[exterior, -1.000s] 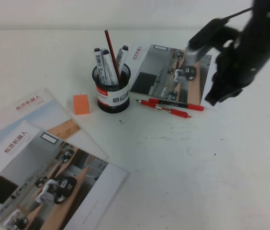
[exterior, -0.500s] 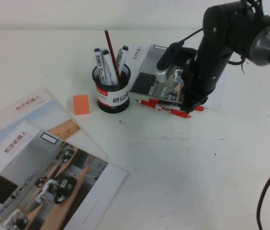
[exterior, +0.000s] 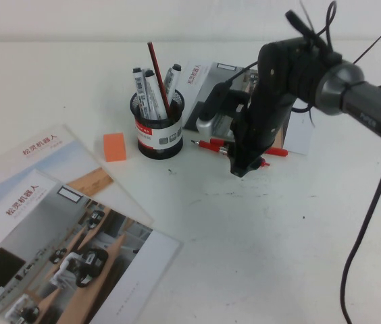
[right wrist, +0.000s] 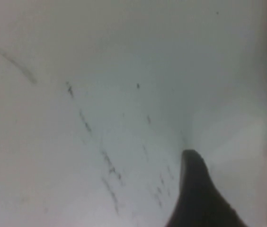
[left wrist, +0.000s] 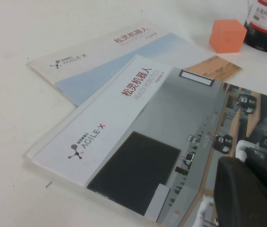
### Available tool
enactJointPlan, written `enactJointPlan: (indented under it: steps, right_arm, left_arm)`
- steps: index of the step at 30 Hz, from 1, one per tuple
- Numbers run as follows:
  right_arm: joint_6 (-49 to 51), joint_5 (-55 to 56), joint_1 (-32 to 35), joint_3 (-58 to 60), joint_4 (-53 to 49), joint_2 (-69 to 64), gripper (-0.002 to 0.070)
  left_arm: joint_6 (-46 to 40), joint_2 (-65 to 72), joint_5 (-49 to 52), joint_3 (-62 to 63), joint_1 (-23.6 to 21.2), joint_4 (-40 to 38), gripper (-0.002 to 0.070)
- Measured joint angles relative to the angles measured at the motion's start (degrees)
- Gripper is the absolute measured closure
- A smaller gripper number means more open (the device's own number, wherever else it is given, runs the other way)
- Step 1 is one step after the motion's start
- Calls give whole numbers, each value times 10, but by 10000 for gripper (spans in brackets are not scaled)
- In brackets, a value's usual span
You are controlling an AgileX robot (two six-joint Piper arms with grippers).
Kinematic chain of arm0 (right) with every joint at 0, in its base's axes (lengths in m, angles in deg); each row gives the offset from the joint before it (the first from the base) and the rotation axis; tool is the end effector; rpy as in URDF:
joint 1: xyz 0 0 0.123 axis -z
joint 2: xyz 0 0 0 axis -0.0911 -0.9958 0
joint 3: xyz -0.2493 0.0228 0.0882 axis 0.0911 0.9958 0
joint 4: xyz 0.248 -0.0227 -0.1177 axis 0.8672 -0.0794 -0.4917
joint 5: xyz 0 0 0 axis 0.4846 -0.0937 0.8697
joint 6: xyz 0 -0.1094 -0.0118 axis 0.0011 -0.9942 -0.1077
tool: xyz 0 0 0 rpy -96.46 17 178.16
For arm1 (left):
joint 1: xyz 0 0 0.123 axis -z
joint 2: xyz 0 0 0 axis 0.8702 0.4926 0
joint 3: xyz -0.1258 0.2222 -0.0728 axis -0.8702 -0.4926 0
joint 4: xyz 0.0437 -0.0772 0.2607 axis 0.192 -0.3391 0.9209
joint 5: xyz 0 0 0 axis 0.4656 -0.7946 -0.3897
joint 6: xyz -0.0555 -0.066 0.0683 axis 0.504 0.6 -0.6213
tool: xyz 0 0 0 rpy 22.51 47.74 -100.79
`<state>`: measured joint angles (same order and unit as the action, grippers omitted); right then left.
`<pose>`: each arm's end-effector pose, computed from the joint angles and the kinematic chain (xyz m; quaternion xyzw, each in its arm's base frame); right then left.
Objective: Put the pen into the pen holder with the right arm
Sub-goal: Pick up the pen on the table
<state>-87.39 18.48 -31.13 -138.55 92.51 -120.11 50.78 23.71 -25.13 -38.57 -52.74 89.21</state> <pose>0.4494 0.2284 0.1566 -0.5357 0.8330 0.0260 0.1360 0.1129 -0.0154 0.1689 0.0419 0.8045 -0.0493 0.5904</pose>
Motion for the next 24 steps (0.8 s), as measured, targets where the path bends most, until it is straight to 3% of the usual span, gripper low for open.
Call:
enactJointPlan:
  steps: [24]
  right_arm:
    - [25,37,-3,-64,-61,-28,347]
  left_arm:
    - [0,0,0,0,0,0,676]
